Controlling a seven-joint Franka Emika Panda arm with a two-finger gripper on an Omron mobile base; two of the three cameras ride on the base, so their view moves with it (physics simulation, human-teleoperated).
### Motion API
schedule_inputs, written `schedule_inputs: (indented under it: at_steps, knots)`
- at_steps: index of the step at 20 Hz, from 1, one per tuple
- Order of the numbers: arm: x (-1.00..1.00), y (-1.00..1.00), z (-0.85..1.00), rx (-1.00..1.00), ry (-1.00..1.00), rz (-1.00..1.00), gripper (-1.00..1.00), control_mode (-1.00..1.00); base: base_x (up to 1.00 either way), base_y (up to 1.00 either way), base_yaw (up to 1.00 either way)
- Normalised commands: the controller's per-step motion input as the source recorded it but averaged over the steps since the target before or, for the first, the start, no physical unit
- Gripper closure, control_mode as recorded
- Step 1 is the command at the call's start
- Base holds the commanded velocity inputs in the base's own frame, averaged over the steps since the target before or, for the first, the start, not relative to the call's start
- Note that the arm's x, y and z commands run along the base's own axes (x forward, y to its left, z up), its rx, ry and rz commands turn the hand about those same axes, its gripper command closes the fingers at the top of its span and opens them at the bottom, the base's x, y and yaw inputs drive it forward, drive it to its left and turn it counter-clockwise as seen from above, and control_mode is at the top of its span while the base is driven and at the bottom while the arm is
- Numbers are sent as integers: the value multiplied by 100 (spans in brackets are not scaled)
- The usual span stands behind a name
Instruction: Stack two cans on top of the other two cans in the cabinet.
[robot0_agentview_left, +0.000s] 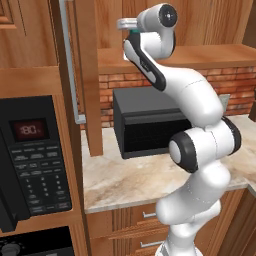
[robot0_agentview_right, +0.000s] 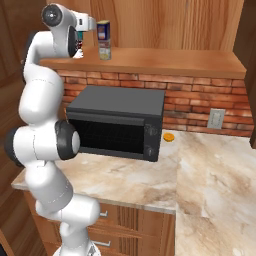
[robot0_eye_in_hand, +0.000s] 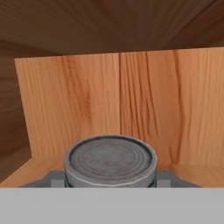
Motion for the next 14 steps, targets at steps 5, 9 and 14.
schedule_inputs:
  at_steps: [5,9,14]
  knots:
    - [13,11,0,0,3,0,100,-100,0,0,0]
    - [4,24,0,0,5,0,100,-100,0,0,0]
    - [5,13,0,0,3,0,100,-100,0,0,0]
